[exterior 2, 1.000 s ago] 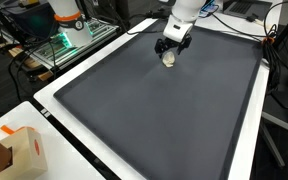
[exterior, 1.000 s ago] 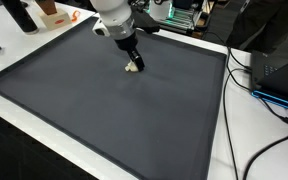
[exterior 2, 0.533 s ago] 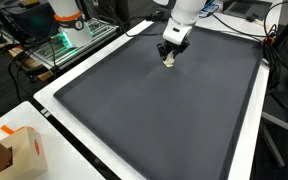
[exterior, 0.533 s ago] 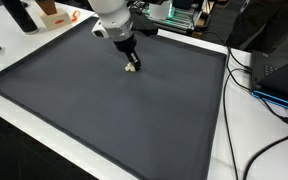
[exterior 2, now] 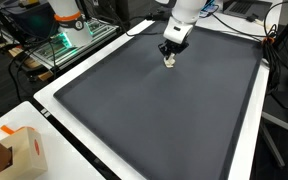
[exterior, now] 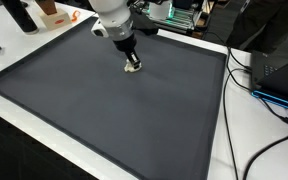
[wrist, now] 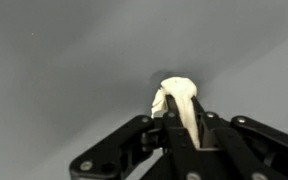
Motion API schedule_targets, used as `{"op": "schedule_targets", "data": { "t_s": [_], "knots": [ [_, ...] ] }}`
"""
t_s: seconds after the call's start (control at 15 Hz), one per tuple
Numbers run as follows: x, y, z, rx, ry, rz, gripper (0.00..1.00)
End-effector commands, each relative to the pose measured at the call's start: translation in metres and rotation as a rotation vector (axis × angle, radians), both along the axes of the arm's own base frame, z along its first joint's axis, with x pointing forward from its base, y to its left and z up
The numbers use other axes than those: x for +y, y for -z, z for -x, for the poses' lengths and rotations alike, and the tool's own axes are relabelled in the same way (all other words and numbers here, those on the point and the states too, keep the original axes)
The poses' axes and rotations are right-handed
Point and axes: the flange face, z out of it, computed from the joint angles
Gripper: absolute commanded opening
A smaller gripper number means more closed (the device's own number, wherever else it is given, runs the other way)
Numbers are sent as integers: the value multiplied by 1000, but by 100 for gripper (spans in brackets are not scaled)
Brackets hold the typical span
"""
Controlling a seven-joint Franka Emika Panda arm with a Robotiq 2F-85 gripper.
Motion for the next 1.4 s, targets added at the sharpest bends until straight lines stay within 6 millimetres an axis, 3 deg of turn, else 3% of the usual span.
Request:
{"op": "schedule_targets", "data": {
  "t_s": [0.0,0.53,0.6,0.8,1.2,1.33],
  "knots": [
    [1,4,1,-8,-3,25,4],
    [3,3,1,-10,-4,37,4],
    [4,2,1,-7,-12,26,40],
    [4,1,1,-12,-16,29,54],
    [8,-3,2,-19,-33,42,99],
    [12,-8,3,-23,-51,49,100]
  ]
}}
